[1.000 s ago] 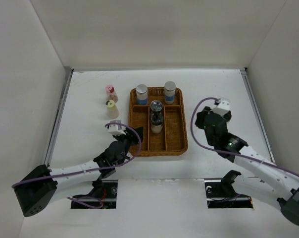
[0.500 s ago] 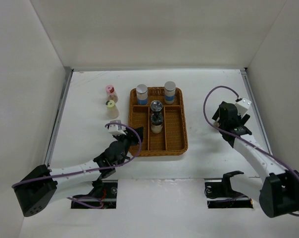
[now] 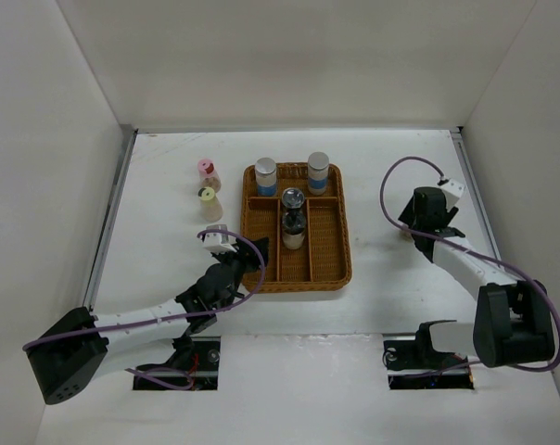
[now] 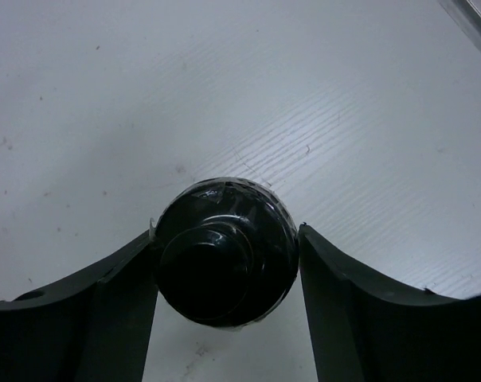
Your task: Organize the condiment bottles
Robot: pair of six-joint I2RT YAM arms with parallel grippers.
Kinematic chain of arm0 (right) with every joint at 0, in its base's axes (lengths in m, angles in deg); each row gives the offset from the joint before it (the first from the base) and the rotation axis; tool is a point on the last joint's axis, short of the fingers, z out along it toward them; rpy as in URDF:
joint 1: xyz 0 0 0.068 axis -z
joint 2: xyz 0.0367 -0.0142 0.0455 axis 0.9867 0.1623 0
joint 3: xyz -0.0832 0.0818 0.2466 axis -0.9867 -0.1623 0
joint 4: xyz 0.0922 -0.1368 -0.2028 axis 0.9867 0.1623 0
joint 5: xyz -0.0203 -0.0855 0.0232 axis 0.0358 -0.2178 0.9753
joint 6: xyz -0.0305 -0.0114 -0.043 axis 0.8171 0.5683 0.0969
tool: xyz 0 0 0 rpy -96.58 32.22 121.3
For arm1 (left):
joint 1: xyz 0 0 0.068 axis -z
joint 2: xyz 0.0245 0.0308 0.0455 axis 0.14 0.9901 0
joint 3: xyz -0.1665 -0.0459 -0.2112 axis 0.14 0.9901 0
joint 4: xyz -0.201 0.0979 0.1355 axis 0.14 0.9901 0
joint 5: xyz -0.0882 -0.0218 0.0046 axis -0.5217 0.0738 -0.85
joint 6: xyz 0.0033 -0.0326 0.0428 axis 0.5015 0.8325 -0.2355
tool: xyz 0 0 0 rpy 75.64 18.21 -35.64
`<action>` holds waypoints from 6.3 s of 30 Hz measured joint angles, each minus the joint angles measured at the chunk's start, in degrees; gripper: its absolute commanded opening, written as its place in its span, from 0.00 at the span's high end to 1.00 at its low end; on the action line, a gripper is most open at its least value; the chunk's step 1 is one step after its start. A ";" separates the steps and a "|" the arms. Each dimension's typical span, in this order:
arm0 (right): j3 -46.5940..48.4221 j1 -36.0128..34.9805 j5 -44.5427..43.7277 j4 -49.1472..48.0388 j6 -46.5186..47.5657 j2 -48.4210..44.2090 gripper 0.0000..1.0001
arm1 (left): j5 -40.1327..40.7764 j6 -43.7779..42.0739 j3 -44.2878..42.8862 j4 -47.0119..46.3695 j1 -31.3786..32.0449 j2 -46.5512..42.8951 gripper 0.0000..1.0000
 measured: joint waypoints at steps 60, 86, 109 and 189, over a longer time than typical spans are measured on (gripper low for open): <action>6.12 -61.22 -5.86 -4.33 0.90 -0.76 0.02 | -2.82 3.06 -5.88 13.35 -11.78 -4.81 0.25; -10.93 -31.85 7.17 -16.41 -2.75 -18.34 0.19 | -2.91 -6.36 -42.86 45.07 -33.40 20.52 0.17; -10.84 -32.11 9.55 -18.78 -2.97 -16.13 0.15 | -4.26 -9.94 -45.35 43.95 -36.04 34.27 0.46; -10.71 -33.46 7.80 -18.78 -1.84 -15.72 0.13 | 1.14 -7.85 -43.19 35.85 -27.30 24.06 0.34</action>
